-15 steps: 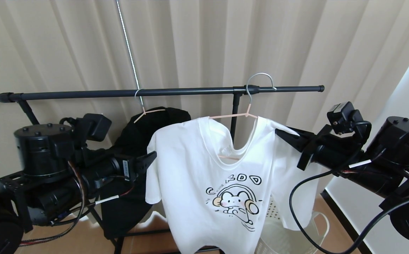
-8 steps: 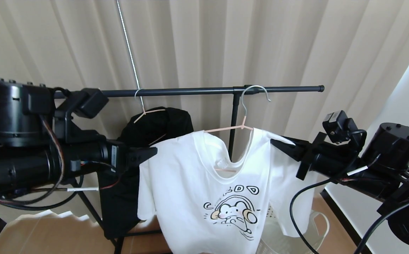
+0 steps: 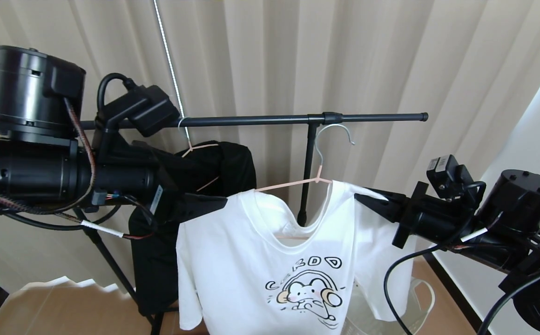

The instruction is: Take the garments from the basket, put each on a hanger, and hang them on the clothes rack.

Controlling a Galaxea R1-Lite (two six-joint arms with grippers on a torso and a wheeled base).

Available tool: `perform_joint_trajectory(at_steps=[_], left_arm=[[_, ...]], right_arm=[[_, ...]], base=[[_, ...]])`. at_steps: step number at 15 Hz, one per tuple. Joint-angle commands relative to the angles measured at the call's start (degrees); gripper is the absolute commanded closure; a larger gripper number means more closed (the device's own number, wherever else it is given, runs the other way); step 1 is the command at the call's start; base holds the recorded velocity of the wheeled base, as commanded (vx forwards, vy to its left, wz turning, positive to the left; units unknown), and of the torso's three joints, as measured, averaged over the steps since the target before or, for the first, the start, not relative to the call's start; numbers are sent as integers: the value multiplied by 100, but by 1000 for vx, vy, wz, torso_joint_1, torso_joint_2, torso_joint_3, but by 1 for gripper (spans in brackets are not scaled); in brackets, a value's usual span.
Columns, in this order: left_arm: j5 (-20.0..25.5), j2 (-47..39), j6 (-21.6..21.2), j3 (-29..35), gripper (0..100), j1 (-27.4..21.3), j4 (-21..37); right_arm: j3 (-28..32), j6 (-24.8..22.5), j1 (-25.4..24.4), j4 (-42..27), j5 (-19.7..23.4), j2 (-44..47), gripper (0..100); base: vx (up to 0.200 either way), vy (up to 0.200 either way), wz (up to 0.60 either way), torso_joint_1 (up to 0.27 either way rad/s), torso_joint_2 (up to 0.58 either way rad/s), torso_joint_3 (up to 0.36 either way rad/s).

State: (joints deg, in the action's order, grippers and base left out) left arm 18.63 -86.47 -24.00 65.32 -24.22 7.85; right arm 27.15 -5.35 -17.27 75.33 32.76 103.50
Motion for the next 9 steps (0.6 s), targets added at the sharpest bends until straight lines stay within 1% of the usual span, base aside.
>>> perform_joint_trajectory(at_steps=[1, 2, 3, 4, 6, 7, 8, 9], left_arm=[[27, -591, -482, 464, 0, -65, 243], [62, -758, -773, 737, 0, -74, 507], [203, -907, -1036, 1044, 0, -118, 858], [502, -1091, -1300, 1396, 0, -144, 1228], [915, -1355, -1616, 1827, 0, -144, 1588], [1055, -1540, -1695, 2055, 0, -153, 1693], [1178, -1751, -1687, 2257, 0, -171, 1737], [1319, -1935, -1687, 2345, 0, -179, 1737]], right_arm=[[1, -10, -4, 0, 3, 12, 100], [1, -1, -4, 0, 3, 12, 100], [1, -10, -4, 8, 3, 12, 100], [1, -10, -4, 8, 3, 12, 100], [1, -10, -4, 8, 3, 12, 100], [1, -10, -4, 8, 3, 4, 100], [-8, -1, -4, 26, 3, 4, 100], [-8, -10, -4, 26, 11, -14, 100]], base=[[0, 0, 0, 0, 0, 0], [0, 0, 0, 0, 0, 0], [0, 0, 0, 0, 0, 0], [0, 0, 0, 0, 0, 0], [0, 0, 0, 0, 0, 0], [0, 0, 0, 0, 0, 0], [0, 0, 0, 0, 0, 0], [0, 0, 0, 0, 0, 0]])
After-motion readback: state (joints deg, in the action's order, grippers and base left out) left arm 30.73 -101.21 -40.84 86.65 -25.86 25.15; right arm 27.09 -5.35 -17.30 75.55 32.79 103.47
